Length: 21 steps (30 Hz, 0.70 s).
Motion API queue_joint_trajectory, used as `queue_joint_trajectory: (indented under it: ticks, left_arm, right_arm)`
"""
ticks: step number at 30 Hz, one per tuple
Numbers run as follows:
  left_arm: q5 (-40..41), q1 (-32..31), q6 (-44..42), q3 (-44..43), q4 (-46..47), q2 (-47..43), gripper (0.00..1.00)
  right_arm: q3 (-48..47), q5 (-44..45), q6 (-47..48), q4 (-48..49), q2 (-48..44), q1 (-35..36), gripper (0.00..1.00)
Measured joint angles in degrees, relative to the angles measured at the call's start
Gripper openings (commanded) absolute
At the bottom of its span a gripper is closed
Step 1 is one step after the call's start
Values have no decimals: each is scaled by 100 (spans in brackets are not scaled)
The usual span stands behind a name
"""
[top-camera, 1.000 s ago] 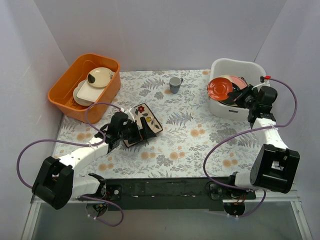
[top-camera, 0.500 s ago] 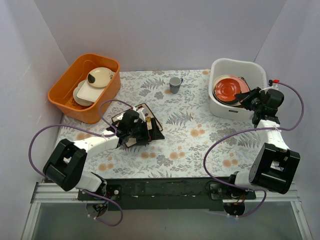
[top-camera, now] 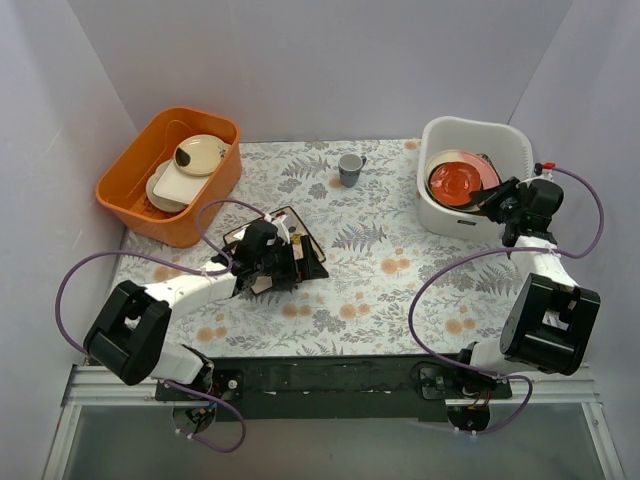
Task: Place the plates into the plastic bin on the countertop
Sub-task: Place the plate in the plastic bin.
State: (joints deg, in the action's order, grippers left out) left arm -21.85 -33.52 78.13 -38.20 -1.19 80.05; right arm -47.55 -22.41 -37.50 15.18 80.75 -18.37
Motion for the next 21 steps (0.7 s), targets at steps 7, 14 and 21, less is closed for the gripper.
queue_joint_trajectory:
  ticks: [7,14,21]
  left_arm:
    - [68,-26,26,125,-11,-214,98]
    - [149,-44,33,133,-50,-245,98]
    - [247,-66,50,142,-122,-348,98]
  right_arm:
    - [-59,391,79,-44,153,-4,1]
    - [-282,625,190,-173,570,-4,1]
    - [-367,638,190,-247,654,-4,1]
